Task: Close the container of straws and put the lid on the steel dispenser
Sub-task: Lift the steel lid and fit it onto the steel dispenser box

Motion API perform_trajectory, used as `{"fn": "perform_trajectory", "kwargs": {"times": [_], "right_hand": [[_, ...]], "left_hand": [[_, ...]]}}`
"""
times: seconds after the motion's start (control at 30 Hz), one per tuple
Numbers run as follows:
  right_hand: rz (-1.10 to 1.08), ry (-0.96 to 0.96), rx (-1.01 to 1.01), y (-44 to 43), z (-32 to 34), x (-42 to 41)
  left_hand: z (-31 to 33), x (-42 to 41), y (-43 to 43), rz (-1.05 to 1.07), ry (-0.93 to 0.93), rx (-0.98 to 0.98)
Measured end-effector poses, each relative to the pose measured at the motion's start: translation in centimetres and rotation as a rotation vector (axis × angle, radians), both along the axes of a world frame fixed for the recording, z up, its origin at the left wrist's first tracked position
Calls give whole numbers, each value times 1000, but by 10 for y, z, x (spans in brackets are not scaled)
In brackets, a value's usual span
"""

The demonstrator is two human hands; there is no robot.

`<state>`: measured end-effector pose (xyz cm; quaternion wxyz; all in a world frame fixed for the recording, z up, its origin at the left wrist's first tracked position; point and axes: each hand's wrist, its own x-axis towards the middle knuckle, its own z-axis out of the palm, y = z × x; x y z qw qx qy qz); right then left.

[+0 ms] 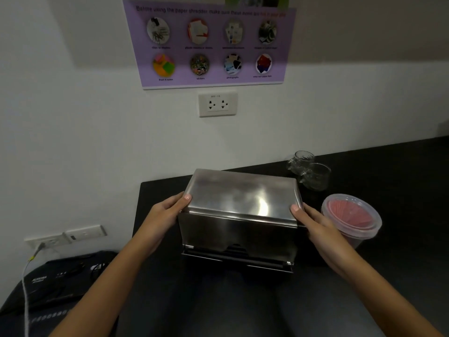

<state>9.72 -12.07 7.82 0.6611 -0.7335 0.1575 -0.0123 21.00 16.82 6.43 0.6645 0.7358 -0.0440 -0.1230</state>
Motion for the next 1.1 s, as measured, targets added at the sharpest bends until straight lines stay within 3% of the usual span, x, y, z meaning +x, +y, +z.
{"fn": "perform_trajectory", "kwargs": {"times": [0.8, 1.1], "right_hand": [[-24, -61, -18, -6, -10, 4], [-127, 1, 129, -22, 10, 66]], "left_hand": [[2, 21, 2, 10, -44, 48], [30, 68, -39, 5, 238, 37]]}}
